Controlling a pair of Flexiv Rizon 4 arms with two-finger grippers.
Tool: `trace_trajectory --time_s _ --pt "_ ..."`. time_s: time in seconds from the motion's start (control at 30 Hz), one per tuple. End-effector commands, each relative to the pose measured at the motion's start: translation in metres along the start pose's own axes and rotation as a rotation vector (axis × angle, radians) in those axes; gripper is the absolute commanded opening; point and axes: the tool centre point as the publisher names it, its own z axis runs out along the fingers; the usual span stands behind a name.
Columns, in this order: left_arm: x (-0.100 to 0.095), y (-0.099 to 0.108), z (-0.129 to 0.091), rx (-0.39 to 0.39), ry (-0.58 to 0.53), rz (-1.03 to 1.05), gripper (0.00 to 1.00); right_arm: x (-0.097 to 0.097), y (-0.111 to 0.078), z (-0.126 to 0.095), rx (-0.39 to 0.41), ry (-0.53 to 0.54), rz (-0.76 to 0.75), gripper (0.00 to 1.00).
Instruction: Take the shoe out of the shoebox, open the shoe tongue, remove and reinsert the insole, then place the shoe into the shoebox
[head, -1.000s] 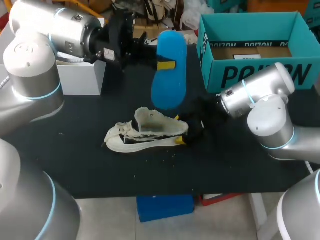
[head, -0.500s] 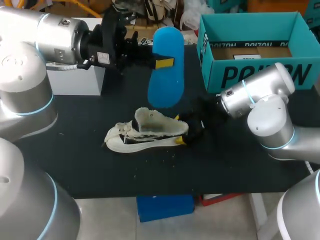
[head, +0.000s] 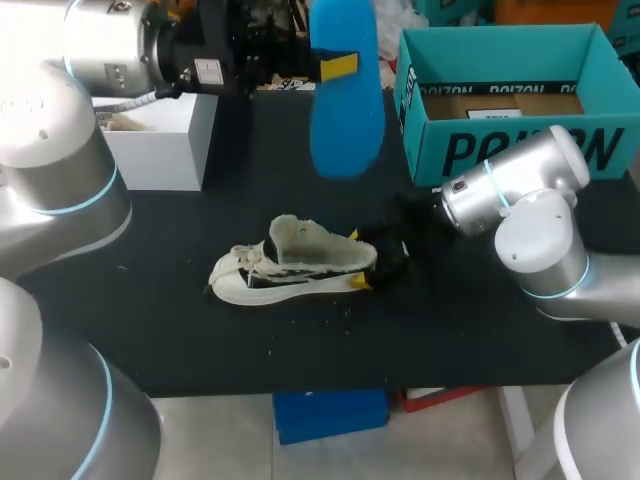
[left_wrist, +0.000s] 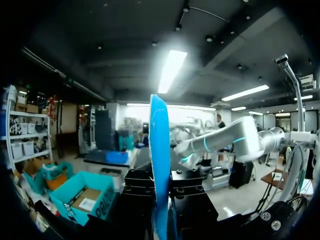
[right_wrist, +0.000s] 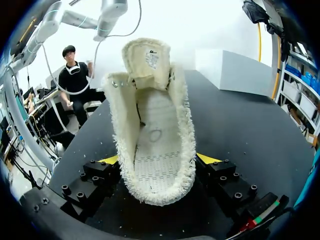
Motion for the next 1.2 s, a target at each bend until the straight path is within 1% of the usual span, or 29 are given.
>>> trace_trajectory --time_s 0.03,0.13,0.23,0.27,0.3,0.37,0.4,0.43,0.47,0.77,0.8,0.87,0.9,1.0,1.2 --pt "0.000 -0.022 0.000 -0.021 0.000 0.009 0.00 -0.002 -0.003 0.002 0.003 -0.001 0.001 0.00" --pt "0.001 -0.031 0.000 -0.013 0.005 0.008 0.00 -0.002 -0.003 0.002 0.003 -0.001 0.001 0.00" --pt "0.003 -0.040 -0.001 0.020 0.000 -0.008 0.00 -0.002 -0.003 0.002 0.003 -0.001 0.001 0.00" --pt "0.004 -0.043 -0.001 0.020 -0.009 -0.006 0.00 -0.002 -0.003 0.002 0.003 -0.001 0.001 0.00" --pt "0.004 -0.045 -0.001 0.045 0.003 -0.018 0.00 -0.002 -0.003 0.002 0.003 -0.001 0.001 0.00" --pt "0.005 -0.049 0.000 0.035 -0.015 -0.014 0.00 -0.002 -0.003 0.002 0.003 -0.001 0.001 0.00" --pt "0.006 -0.050 0.001 0.047 -0.010 -0.019 0.00 -0.002 -0.003 0.002 0.003 -0.001 0.001 0.00" --pt "0.006 -0.051 0.001 0.048 -0.011 -0.023 0.00 -0.002 -0.003 0.002 0.003 -0.001 0.001 0.00" --pt "0.006 -0.052 0.000 0.038 -0.038 -0.017 0.00 -0.002 -0.003 0.002 0.003 -0.001 0.001 0.00" --pt "0.006 -0.052 0.000 0.038 -0.038 -0.017 0.00 -0.002 -0.003 0.002 0.003 -0.001 0.001 0.00" --pt "0.006 -0.052 0.000 0.038 -0.038 -0.017 0.00 -0.002 -0.003 -0.001 0.027 -0.002 -0.002 0.00" --pt "0.006 -0.052 0.000 0.038 -0.038 -0.017 0.00 -0.002 -0.002 -0.007 0.073 -0.004 -0.004 0.63" --pt "0.006 -0.052 0.000 0.038 -0.038 -0.017 0.00 -0.003 -0.002 -0.011 0.092 -0.009 -0.006 1.00" --pt "0.006 -0.052 0.000 0.038 -0.038 -0.017 0.00 -0.004 0.000 -0.023 0.142 -0.020 -0.023 1.00" --pt "0.006 -0.052 0.000 0.038 -0.038 -0.017 0.00 -0.004 0.006 -0.041 0.322 -0.017 -0.070 1.00"
